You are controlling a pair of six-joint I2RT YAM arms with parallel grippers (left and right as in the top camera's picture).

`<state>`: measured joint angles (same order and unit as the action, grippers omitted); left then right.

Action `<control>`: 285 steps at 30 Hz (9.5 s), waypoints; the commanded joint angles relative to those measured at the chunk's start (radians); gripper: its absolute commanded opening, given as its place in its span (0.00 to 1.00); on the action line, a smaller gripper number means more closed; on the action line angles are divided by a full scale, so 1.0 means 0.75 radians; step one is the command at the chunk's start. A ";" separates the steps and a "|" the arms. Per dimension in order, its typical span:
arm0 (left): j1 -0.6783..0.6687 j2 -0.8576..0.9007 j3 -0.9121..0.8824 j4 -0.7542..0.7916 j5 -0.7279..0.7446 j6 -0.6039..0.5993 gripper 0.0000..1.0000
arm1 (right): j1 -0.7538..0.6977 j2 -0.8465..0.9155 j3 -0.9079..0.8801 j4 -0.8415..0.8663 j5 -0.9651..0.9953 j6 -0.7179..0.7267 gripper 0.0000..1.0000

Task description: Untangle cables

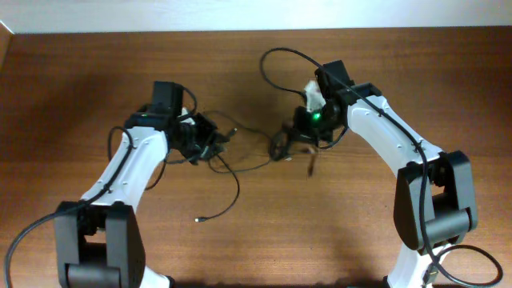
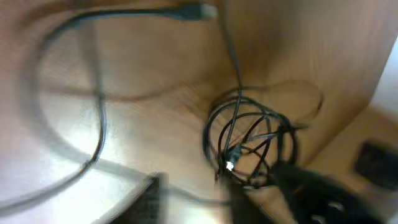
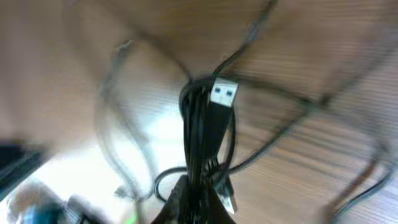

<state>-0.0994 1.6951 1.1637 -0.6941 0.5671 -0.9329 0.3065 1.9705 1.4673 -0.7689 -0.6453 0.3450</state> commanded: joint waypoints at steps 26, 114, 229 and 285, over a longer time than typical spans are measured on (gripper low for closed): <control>-0.331 -0.011 -0.142 0.362 -0.400 0.477 0.35 | 0.011 0.015 -0.004 0.012 -0.624 -0.579 0.04; 0.075 -0.216 -0.219 0.032 0.074 -1.254 0.00 | 0.516 -0.057 -0.302 0.715 0.566 0.614 0.55; -0.150 -0.189 -0.424 -0.077 -0.417 -0.826 0.29 | -0.261 -0.566 -0.299 -0.281 0.492 -0.037 0.64; -0.214 -0.264 -0.338 0.261 -0.147 -0.460 0.00 | 0.492 -0.538 -0.770 0.779 0.511 0.567 0.50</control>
<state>-0.2173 1.5181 0.8940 -0.5232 0.4389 -1.3006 0.6647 1.5661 0.8925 -0.1909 -0.3828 0.6830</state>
